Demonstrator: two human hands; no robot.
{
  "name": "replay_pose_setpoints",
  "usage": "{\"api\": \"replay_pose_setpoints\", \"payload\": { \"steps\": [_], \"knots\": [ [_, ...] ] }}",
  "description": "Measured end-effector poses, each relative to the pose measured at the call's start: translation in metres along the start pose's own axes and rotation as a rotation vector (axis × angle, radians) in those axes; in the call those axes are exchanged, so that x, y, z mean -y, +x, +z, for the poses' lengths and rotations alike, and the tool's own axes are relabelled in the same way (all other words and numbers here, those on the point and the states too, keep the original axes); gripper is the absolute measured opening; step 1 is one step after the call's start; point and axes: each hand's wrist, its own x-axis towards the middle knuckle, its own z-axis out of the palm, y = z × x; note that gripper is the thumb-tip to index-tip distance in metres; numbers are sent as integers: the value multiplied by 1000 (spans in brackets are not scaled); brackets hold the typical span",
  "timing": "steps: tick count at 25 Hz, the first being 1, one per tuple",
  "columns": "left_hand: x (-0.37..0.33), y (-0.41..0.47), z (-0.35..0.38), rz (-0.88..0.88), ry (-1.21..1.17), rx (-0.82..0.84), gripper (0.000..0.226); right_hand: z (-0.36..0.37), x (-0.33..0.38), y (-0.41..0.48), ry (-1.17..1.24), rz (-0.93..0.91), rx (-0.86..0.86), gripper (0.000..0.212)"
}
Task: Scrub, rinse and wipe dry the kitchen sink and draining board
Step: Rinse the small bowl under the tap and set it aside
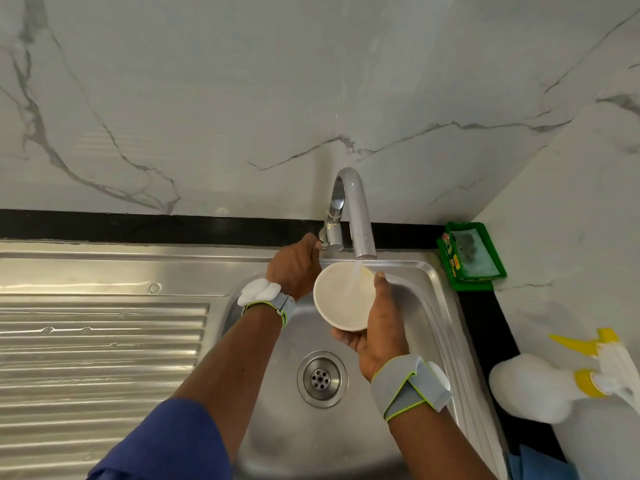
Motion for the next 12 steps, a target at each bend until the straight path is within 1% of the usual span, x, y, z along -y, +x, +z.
{"api": "replay_pose_setpoints", "payload": {
  "steps": [3, 7, 12],
  "knots": [
    [-5, 8, -6, -39, 57, 59, 33, 0, -4, 3, 5, 3, -2, 59],
    [-9, 17, -7, -96, 139, 152, 52, 0, -4, 5, 17, 29, 6, 57],
    [-4, 24, -10, -143, -3, 228, 58, 0, -5, 8, 22, 43, 12, 54]
  ]
}}
